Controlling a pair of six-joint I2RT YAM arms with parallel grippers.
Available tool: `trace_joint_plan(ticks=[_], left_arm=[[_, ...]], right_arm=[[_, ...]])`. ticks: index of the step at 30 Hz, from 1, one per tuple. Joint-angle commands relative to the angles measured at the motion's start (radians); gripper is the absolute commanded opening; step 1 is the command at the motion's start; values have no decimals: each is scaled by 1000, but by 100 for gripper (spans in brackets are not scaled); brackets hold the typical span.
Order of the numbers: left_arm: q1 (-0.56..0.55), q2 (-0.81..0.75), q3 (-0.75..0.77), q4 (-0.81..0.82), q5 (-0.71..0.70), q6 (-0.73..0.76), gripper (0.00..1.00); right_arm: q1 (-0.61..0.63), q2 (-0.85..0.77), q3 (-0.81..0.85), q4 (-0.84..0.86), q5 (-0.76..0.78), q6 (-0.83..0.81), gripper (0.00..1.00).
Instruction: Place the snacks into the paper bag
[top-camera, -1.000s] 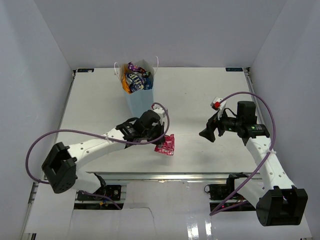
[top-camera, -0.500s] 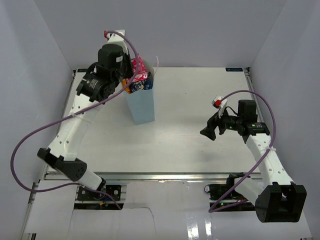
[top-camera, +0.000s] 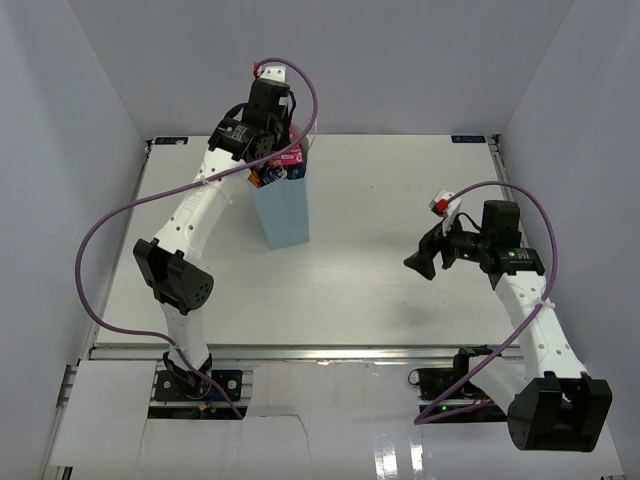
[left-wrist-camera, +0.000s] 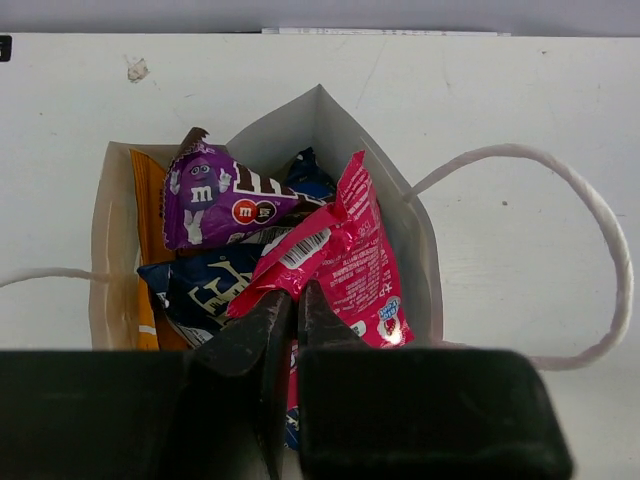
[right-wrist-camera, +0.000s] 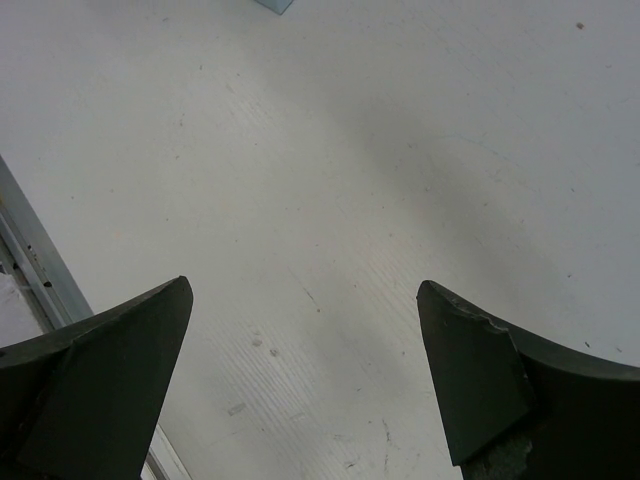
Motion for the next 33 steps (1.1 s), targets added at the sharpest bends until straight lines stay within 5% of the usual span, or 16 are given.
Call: trace_joint_plan(ticks=[1, 16, 25, 33], left_arm=[[1, -60, 36, 7, -13, 32, 0], [-24, -33, -32, 15, 52, 41, 4], [-24, -86, -27, 4, 41, 26, 58], [-24, -267, -56, 47, 102, 27, 77]], right_arm=[[-6, -10, -2, 26, -24, 3, 99], [-6, 10, 5, 45, -33, 9, 99], [-6, 14, 7, 46, -42, 10, 99], [-6, 33, 45, 45, -38, 42, 98]])
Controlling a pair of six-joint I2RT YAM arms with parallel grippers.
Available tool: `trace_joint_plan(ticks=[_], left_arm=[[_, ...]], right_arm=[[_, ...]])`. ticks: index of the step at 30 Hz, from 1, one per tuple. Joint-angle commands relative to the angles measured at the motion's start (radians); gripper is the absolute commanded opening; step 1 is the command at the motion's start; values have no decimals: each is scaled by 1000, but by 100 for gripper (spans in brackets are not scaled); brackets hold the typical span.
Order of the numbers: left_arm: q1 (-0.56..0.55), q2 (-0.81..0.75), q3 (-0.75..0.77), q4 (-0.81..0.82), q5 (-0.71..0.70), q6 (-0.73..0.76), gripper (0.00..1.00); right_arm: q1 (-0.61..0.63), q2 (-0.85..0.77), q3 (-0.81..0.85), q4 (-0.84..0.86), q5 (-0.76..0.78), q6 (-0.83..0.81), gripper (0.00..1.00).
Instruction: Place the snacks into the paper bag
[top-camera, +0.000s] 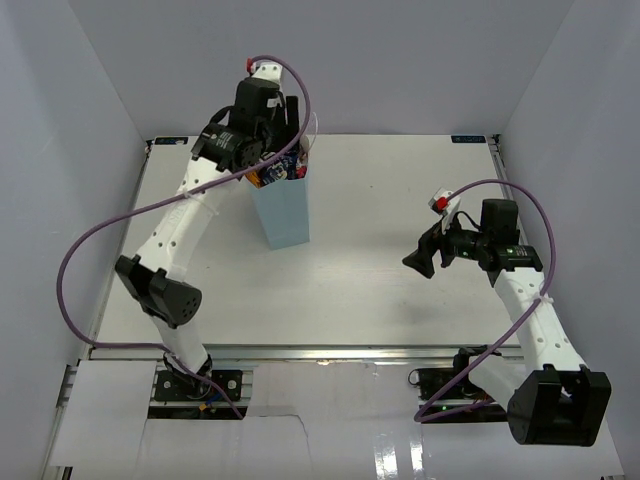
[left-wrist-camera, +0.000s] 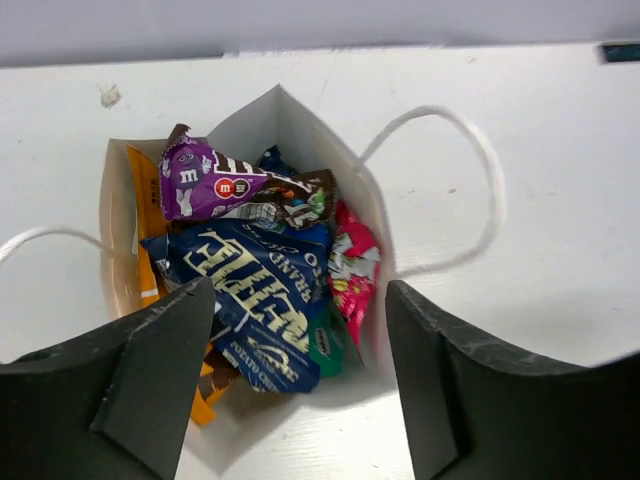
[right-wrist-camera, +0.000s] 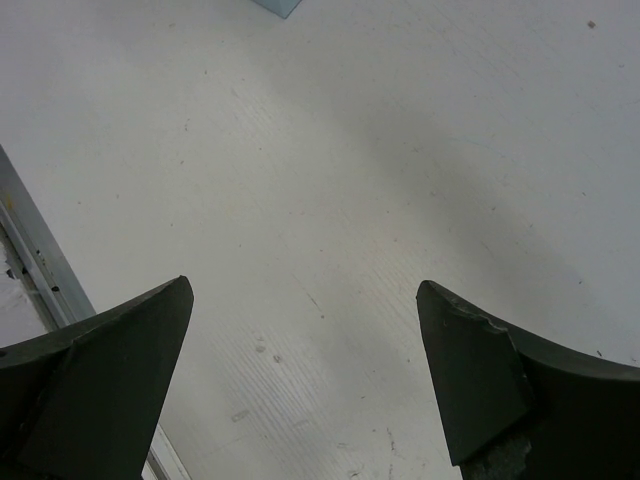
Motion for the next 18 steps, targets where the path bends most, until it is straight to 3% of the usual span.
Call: trace_joint_plan(ticks=[1, 5, 6, 9, 12, 16, 18], left_arm=[[-4, -213, -63, 113, 97, 2, 80], [-4, -597, -489, 395, 263, 5, 94], [-4, -670, -682, 458, 292, 4, 98], [0, -939, -1009, 653, 368, -27, 98], [0, -1134, -1207, 715, 345, -79, 98], [0, -1263, -1331, 648, 276, -137, 98], [0, -1300, -1360, 628, 271, -140, 98]], right_arm=[[-3, 9, 55, 23, -14, 38, 98], [-24, 16, 99, 32, 73, 144, 90], [-30, 14, 116, 41, 104, 168, 90], [-33, 5, 155, 49, 239, 236, 90], [-33, -4, 196, 57, 403, 293, 90], [-33, -27, 230, 63, 625, 343, 90], [-33, -49, 232, 61, 656, 343, 90]])
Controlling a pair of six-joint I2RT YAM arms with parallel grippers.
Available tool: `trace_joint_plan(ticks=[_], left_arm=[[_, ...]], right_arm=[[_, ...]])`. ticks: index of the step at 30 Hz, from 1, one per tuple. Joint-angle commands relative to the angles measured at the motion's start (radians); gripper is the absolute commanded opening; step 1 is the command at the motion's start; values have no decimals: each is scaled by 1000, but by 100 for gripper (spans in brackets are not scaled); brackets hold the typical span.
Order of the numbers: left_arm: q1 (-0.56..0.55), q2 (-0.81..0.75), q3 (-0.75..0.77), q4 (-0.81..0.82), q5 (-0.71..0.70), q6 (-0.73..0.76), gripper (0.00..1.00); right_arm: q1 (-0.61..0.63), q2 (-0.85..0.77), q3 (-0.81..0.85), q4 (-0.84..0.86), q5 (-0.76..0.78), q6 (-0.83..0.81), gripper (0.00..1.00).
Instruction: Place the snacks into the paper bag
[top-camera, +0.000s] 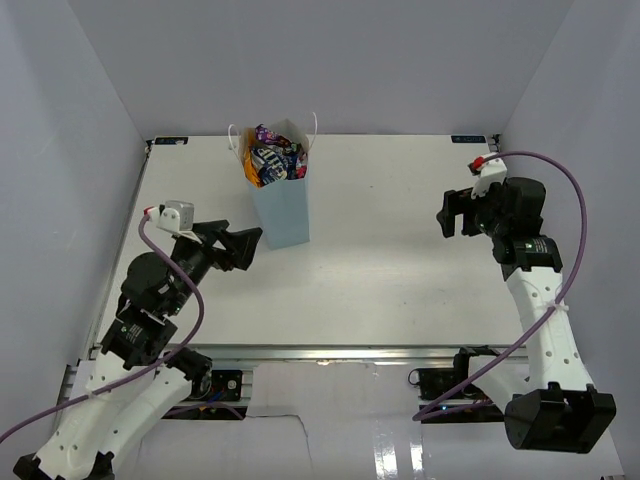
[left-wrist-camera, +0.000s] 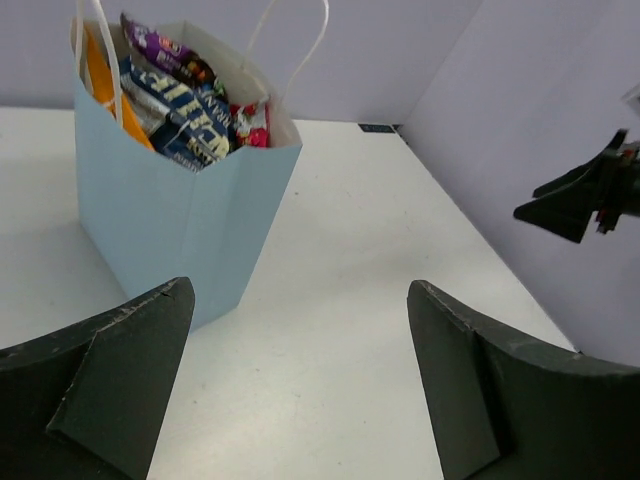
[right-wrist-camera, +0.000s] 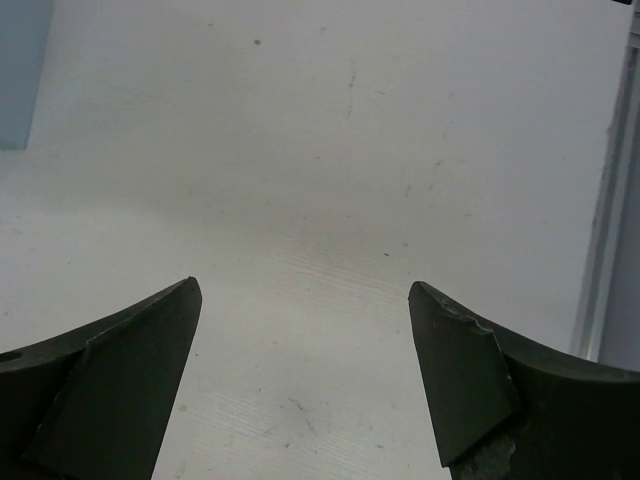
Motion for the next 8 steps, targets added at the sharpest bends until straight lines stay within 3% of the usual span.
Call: trace_joint_plan(ticks=[1, 8], left_arm=[[0, -18, -62, -11, -18, -38, 98], [0, -29, -93, -39, 8, -35, 98]], right_arm=[[-5, -53, 43, 28, 175, 52, 90], [-5, -151, -13, 51, 284, 58, 90]])
